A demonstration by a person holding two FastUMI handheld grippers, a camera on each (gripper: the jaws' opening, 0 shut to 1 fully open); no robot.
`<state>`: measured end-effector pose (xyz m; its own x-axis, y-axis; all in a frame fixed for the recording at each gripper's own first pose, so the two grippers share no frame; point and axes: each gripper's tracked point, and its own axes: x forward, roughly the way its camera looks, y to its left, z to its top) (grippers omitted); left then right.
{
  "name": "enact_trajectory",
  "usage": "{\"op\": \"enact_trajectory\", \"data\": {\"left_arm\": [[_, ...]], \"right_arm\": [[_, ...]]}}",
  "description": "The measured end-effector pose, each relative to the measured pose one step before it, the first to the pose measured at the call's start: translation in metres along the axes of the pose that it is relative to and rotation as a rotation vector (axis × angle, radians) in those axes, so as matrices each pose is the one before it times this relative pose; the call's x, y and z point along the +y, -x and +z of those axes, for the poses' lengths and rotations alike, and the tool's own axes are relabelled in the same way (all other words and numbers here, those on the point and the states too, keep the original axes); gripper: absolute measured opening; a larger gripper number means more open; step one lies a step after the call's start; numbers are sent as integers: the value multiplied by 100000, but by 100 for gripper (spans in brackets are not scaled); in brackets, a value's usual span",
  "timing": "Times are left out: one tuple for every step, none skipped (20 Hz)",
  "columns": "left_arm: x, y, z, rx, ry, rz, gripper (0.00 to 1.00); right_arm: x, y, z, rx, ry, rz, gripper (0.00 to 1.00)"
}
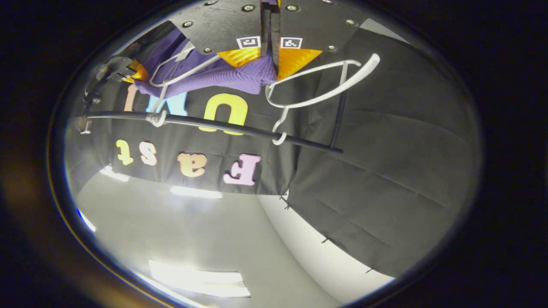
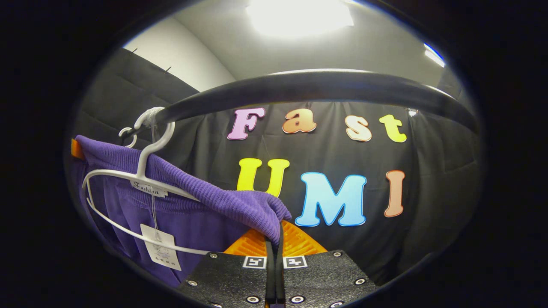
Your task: Grasp the clothes on the hanger with both hands and then place them into the laundry hamper below.
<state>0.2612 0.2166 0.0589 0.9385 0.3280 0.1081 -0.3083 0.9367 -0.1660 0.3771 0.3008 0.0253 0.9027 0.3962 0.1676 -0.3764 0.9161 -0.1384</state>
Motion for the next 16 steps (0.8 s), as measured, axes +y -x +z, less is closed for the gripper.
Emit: {"op": "enact_trajectory", "data": {"left_arm": [[305,-477,342,-430,233,-1457,0],[268,-526,133,779,1143,-1690,1],[237,-513,-238,1570,1474,-1928,1],[166,-586,-262,1408,1000,-2012,1],[277,-686,-377,1692,919,-1994,7],[225,-459,-270,1597,-136,-1758,1],[23,-557,-413,1268,-1054,-1942,2],[84,-452,-356,988,-1618,-2305,2],[-72,-508,-464,926,-1984,-2270,2],[106,-459,-466,1111,-1468,-2131,2],[31,-325,-561,703,-178,-2616,2],[-32,-340,-457,585,-124,-2651,2],[88,-351,-462,490,-1380,-2390,2],[-70,-29,-398,328,-2168,-2489,2],[-53,-161,-563,598,-2655,-1872,2],[-86,-85,-412,419,-2444,-2243,2]], "right_arm": [[-95,-87,368,-1248,353,-190,0],[62,-338,198,-1167,132,317,0],[-96,-279,105,-859,855,383,0],[-258,-69,122,-491,1630,254,0],[-94,35,126,-647,1655,40,0],[25,66,169,-822,1850,-331,0],[-112,-6,72,-383,930,-195,0],[-22,54,10,120,-335,-142,0],[75,-47,-5,107,-649,44,0],[119,7,-226,411,-52,44,0],[-25,92,-238,410,780,-143,0],[-166,165,-150,305,699,-135,0],[-54,182,-151,281,31,-80,0],[-33,145,-177,639,-415,-349,0],[-154,145,-308,858,-124,-352,0],[-281,3,-341,856,441,-784,0]]}}
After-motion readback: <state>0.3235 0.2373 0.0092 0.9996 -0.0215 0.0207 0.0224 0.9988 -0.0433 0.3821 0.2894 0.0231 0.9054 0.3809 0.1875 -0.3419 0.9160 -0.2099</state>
